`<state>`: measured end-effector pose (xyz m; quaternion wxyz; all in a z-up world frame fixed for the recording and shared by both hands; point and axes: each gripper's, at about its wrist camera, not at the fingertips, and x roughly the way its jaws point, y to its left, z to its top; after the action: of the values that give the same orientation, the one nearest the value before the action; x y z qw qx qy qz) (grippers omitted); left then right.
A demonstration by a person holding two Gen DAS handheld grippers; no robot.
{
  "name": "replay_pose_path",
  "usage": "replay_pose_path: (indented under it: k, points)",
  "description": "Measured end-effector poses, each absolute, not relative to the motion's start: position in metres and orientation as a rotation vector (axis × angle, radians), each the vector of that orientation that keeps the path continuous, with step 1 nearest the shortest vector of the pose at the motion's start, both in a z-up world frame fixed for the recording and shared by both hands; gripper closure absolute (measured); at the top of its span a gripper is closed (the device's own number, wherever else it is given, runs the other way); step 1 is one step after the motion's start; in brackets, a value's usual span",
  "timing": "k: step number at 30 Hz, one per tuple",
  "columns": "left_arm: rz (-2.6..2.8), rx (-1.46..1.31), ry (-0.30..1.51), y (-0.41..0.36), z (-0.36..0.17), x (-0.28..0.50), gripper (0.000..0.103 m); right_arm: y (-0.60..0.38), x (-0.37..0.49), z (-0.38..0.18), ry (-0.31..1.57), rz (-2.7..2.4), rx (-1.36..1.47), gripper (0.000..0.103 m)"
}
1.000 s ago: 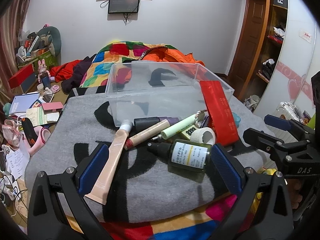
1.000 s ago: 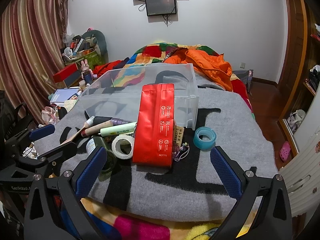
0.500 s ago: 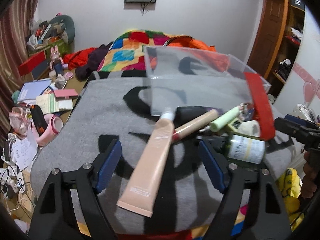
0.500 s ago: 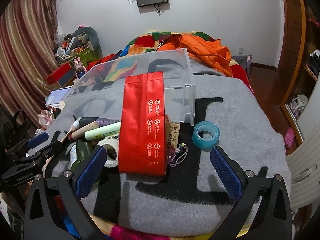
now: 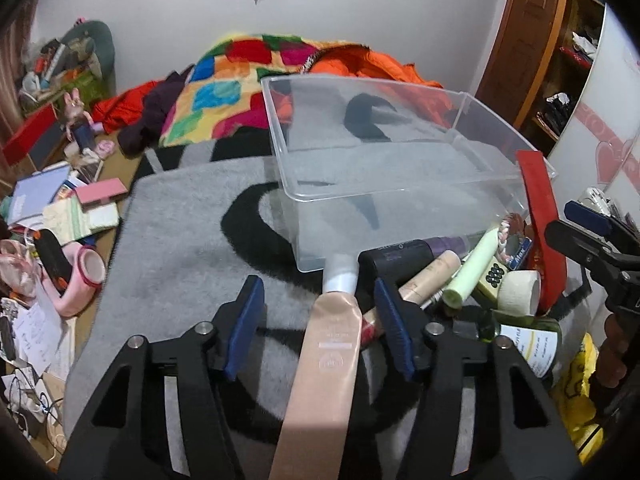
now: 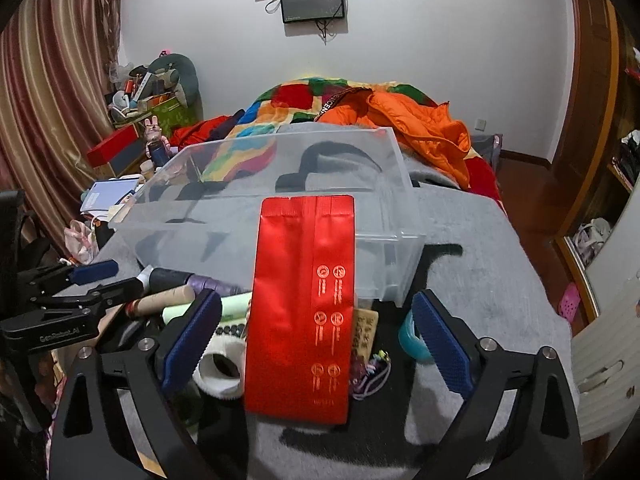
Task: Organize objects
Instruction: 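Grasp the beige tube with the left gripper while the right gripper grasps the red pouch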
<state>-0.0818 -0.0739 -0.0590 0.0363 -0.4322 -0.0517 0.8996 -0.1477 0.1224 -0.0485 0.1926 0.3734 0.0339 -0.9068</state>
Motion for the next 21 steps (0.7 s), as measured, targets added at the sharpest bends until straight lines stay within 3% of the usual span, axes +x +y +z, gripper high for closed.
replay_pose_path:
  k: [4,15,19,21]
  points:
    - [2.753,-1.350,-0.144,-0.072,-0.065,-0.085,0.050,0.121,-0.153,-0.054,0.094,-2.527,1.089,0.016]
    - [2.749,-1.381,-0.087,-0.069,-0.077,-0.089,0.051,0.132,-0.138,-0.069,0.091,-2.500,1.126,0.016]
    - [2.741,-1.363,-0.077,-0.066,-0.076,-0.090,0.067,0.135,-0.131,-0.069,0.090,-2.482,1.119,0.016]
    - [2.746,-1.357,-0.060,-0.064,-0.076,-0.090,0.070,0.135,-0.128,-0.070,0.112,-2.491,1.111,0.016]
